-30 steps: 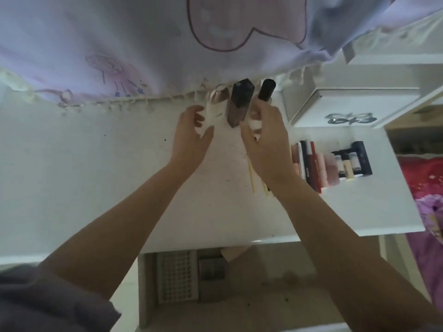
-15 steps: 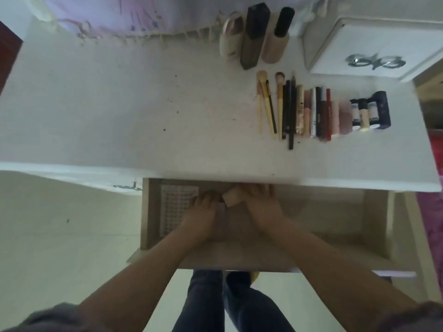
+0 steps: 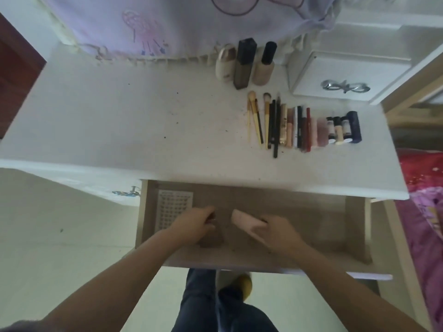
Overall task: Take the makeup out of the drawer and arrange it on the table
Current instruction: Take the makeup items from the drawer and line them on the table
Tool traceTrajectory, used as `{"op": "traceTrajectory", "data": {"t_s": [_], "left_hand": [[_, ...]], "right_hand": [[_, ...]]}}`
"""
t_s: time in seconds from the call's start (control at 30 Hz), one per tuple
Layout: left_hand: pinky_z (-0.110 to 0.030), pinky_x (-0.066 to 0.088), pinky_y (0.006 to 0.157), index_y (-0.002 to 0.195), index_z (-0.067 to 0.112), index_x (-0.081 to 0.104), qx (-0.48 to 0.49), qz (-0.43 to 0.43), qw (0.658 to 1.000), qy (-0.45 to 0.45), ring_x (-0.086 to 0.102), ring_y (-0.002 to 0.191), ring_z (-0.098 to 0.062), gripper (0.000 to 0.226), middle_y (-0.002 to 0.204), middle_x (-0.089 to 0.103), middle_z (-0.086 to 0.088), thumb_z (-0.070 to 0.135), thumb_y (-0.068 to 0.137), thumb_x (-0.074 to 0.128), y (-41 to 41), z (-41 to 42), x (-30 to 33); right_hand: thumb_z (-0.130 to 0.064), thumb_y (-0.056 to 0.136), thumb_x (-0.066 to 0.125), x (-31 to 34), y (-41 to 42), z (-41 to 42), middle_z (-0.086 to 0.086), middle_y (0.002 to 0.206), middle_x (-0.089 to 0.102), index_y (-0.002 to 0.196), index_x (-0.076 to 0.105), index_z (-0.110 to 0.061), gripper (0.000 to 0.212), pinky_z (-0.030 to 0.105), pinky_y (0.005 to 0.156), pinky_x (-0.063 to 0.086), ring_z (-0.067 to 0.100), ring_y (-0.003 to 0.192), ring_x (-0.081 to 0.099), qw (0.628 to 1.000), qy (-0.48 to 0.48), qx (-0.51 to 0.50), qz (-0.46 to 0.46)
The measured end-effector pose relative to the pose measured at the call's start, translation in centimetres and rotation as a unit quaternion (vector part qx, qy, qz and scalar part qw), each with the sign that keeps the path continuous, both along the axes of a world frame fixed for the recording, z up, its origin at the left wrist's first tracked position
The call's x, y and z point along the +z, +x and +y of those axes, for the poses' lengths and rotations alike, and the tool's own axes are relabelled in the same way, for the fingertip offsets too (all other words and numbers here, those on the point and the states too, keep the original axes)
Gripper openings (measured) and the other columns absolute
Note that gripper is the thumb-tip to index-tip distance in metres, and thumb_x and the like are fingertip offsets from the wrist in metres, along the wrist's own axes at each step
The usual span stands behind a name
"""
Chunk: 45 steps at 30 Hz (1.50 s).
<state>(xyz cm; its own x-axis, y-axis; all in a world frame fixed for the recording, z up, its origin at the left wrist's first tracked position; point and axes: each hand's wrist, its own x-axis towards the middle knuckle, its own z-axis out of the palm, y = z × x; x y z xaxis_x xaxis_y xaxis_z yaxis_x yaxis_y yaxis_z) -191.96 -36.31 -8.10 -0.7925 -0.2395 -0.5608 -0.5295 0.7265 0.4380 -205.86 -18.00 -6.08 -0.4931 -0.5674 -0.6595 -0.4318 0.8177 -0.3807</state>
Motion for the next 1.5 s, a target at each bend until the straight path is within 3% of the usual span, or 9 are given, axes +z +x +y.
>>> {"op": "traceTrajectory", "data": {"t_s": [0.2,0.4,0.47,0.67,0.9,1.07,1.13,1.3,1.5], "left_hand": [[-0.029,0.048,0.072,0.098,0.017,0.060,0.211,0.174,0.954,0.122,0.062,0.080,-0.012,0.011,0.087,0.066,0.003,0.022,0.087,0.062,0.0,-6.8,9.3],[-0.021,0.056,0.058,0.101,0.008,0.059,0.447,0.250,0.802,0.309,0.064,0.067,-0.012,0.011,0.079,0.067,0.000,0.009,0.094,0.050,-7.3,-12.3,12.3],[-0.027,0.053,0.064,0.106,0.007,0.056,0.472,0.235,0.790,0.311,0.060,0.073,-0.014,0.013,0.087,0.061,-0.004,0.009,0.094,0.050,-10.1,-13.0,11.3],[-0.033,0.034,0.066,0.083,0.003,0.057,0.457,0.198,0.831,0.247,0.043,0.073,-0.020,0.011,0.077,0.045,-0.013,0.005,0.087,0.048,-14.9,-13.7,8.7],[-0.024,0.020,0.054,0.070,0.013,0.039,0.408,0.213,0.865,0.202,0.030,0.064,-0.016,0.019,0.069,0.035,-0.005,0.000,0.083,0.036,-14.8,-12.9,9.0],[-0.027,0.039,0.094,0.124,0.019,0.055,0.418,0.209,0.855,0.224,0.053,0.106,-0.011,0.036,0.117,0.057,0.004,0.008,0.093,0.040,-12.1,-12.7,9.4],[-0.026,0.049,0.091,0.118,0.018,0.058,0.429,0.267,0.836,0.214,0.059,0.098,-0.007,0.032,0.108,0.062,0.005,0.005,0.094,0.041,-9.7,-12.2,9.8],[-0.015,0.050,0.069,0.083,0.026,0.063,0.390,0.263,0.876,0.109,0.061,0.075,0.000,0.035,0.079,0.066,0.008,-0.001,0.091,0.042,-0.3,-8.4,7.5],[-0.040,0.046,0.096,0.131,0.013,0.051,0.307,0.099,0.946,0.007,0.052,0.117,-0.025,0.040,0.135,0.051,-0.009,0.006,0.093,0.042,4.5,-3.3,0.6]], "right_hand": [[-0.041,0.093,0.050,10.3,-5.0,-0.4,-0.024,0.087,0.056,0.116,0.058,-0.030,0.027,0.007,0.052,0.040,-0.006,0.075,0.056,0.995,-0.094,0.019,0.001],[-0.032,0.094,0.048,14.9,-11.7,-9.1,-0.014,0.099,0.058,0.127,0.052,-0.028,0.033,0.033,0.090,0.045,0.006,0.088,0.056,0.974,-0.180,-0.067,0.118],[-0.031,0.094,0.049,14.9,-13.4,-12.6,-0.005,0.104,0.058,0.124,0.054,-0.022,0.032,0.024,0.074,0.047,0.007,0.083,0.056,0.964,-0.207,-0.061,0.155],[-0.015,0.095,0.052,11.8,-15.5,-20.1,0.000,0.097,0.062,0.123,0.056,-0.009,0.029,0.015,0.057,0.054,0.007,0.069,0.065,0.906,-0.337,-0.252,-0.038],[-0.008,0.095,0.049,7.8,-16.1,-23.4,0.011,0.084,0.059,0.110,0.056,0.003,0.020,0.021,0.042,0.049,0.015,0.056,0.061,0.871,-0.294,-0.378,-0.112],[-0.018,0.092,0.049,8.4,-16.0,-22.5,0.010,0.092,0.058,0.106,0.056,0.000,0.023,0.028,0.059,0.049,0.020,0.073,0.060,0.962,-0.159,-0.202,0.090],[-0.021,0.094,0.047,9.7,-14.7,-21.1,0.007,0.106,0.057,0.119,0.053,-0.005,0.031,0.025,0.066,0.050,0.020,0.084,0.060,0.954,-0.201,-0.154,0.163],[-0.019,0.096,0.047,10.0,-5.1,-14.7,-0.011,0.086,0.063,0.100,0.058,-0.027,0.014,0.013,0.058,0.051,0.001,0.072,0.064,0.942,-0.322,-0.082,-0.053],[-0.018,0.099,0.043,-1.1,6.1,-10.5,0.009,0.115,0.063,0.115,0.061,-0.007,0.026,0.026,0.084,0.044,0.024,0.104,0.059,0.982,-0.085,-0.006,-0.168]]}}
